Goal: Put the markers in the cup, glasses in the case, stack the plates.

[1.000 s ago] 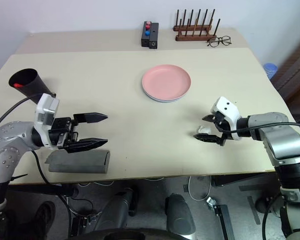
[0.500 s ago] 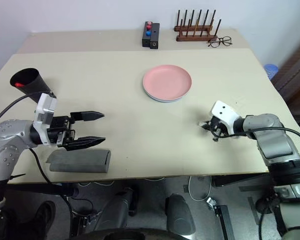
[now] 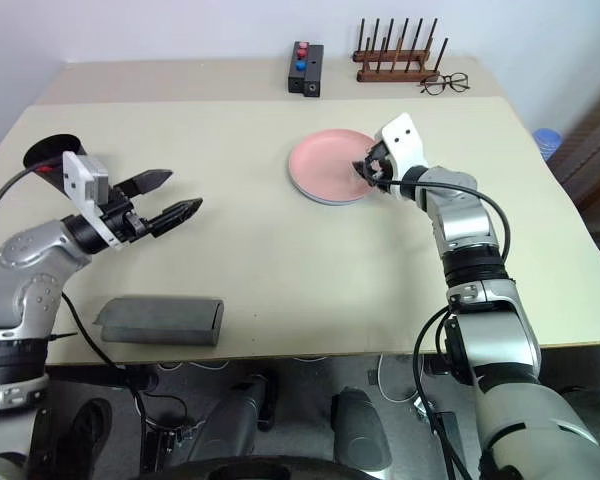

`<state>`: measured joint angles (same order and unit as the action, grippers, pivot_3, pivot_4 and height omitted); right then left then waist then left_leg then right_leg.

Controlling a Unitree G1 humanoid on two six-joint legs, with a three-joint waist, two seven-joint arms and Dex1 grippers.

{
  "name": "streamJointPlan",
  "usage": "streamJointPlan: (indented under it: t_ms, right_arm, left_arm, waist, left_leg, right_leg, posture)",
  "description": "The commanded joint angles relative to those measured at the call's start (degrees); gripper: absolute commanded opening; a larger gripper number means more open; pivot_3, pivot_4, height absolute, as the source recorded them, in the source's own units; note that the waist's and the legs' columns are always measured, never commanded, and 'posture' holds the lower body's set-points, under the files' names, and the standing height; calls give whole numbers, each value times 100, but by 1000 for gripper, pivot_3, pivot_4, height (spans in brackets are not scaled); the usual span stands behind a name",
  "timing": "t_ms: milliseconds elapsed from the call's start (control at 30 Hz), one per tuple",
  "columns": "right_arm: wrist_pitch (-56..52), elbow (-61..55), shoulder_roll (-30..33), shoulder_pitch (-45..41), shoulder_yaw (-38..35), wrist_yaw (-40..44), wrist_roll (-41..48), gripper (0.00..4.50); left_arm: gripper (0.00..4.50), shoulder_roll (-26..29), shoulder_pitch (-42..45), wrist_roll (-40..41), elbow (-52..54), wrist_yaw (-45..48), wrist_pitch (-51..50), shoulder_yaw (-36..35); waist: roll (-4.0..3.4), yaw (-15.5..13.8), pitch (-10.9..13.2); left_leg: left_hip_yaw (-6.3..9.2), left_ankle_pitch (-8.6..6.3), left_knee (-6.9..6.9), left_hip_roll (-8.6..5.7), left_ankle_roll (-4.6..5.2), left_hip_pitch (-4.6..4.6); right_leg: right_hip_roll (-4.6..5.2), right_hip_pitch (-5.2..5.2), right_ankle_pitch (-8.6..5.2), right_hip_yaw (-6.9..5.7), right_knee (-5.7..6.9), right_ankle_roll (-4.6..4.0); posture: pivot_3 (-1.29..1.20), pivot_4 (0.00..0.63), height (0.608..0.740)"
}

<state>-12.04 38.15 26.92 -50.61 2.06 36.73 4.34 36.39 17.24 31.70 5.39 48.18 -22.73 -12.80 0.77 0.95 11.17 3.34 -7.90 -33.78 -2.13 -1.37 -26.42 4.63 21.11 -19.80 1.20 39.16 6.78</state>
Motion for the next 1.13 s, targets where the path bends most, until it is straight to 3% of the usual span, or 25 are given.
streamJointPlan:
  t_ms: [33,67,133,300,400,600,833,1133]
  right_arm:
    - [299,-42,31,-230,-145,91,44,3955]
    - [334,-1,43,-274,-208,104,85,4379]
    - [453,-27,119,-287,-297,289,182,4379]
    - [-495,-2064,676,760,-241,2547,1475,4379]
    - [-1858,-3615,1263,1639,-357,3540,2731,4379]
    - [-2290,-4570,1592,2246,-370,3561,3037,4379]
    - [-2305,-4827,1893,2614,-400,3442,2867,4379]
    - [-2454,-5211,2069,2922,-478,3177,2939,4379]
  left_arm:
    - [4500,22,-197,135,314,51,134,-248]
    - [4500,30,-255,220,342,88,91,-281]
    - [4500,25,-367,386,413,205,99,-344]
    - [4500,252,-691,844,455,919,168,-685]
    - [4500,552,-815,882,-5,1496,414,-1028]
    - [4500,795,-1385,1167,278,1975,11,-1058]
    - [4500,1038,-1329,1096,285,2194,-246,-821]
    - [4500,746,-1056,986,207,2033,-198,-497]
  waist:
    - [0,18,0]
    - [0,27,0]
    - [-1,26,0]
    - [0,-28,0]
    - [0,-52,0]
    - [-8,29,-3]
    - [-6,-36,-4]
    - [-6,-9,-4]
  left_leg:
    - [1,1,1,4,-1,1]
    - [1,2,1,8,-3,1]
    - [0,2,1,9,-3,3]
    - [3,1,5,9,-2,1]
    - [13,-3,2,7,1,2]
    - [2,-14,8,12,-13,12]
    - [2,-16,14,7,-10,-2]
    - [-1,-10,31,8,0,-1]
  right_leg:
    - [-5,2,0,0,3,0]
    - [-9,3,0,0,5,-1]
    - [-10,2,0,2,8,-1]
    - [-6,0,-1,0,1,-2]
    - [7,-15,-2,-11,-11,-3]
    - [28,-4,-18,21,-14,-43]
    - [42,23,-19,12,-36,-46]
    - [40,16,-18,13,-52,-44]
  posture:
    - [0,150,735]
    - [0,150,735]
    - [0,150,735]
    - [0,150,735]
    - [0,150,735]
    - [0,150,735]
    - [0,150,735]
    - [0,150,735]
